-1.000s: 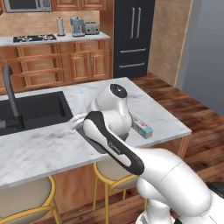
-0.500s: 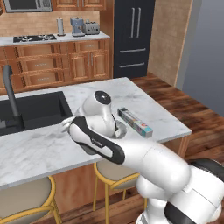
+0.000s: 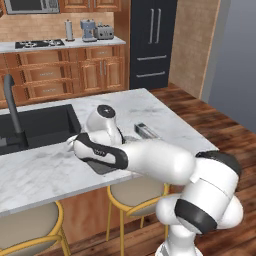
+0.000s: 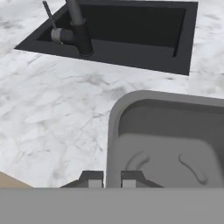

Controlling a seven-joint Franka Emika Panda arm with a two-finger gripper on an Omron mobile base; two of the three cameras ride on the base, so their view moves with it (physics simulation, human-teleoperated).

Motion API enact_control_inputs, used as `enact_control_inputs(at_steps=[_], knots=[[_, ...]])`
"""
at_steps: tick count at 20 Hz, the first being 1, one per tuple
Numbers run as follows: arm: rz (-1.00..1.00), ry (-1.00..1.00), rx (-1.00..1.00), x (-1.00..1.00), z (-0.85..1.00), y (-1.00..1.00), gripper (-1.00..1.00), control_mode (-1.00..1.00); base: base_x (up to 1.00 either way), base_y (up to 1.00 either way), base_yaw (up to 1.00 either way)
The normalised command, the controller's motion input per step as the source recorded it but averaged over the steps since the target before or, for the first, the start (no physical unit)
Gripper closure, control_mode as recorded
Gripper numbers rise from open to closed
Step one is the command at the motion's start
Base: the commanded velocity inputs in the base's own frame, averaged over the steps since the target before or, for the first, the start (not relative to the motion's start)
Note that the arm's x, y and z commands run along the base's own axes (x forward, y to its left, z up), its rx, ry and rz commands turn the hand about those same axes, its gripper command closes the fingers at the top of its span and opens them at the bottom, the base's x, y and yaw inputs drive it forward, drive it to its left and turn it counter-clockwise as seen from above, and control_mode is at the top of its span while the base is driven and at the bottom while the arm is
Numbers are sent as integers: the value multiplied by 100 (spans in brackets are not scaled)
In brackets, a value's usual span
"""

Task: Retrieve the tupperware and aluminum foil from the cabinet and place them on the dining counter near the plate with avocado and cucumber to prepare for storing leftovers.

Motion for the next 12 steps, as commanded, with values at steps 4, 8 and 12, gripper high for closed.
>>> enact_control_inputs(at_steps=[4, 8, 12], knots=[[0, 4, -9, 50, -30, 36, 100, -100, 0, 0, 0], [0, 5, -10, 49, -40, 30, 100, -100, 0, 0, 0], [0, 3, -8, 48, -46, 19, 100, -100, 0, 0, 0]])
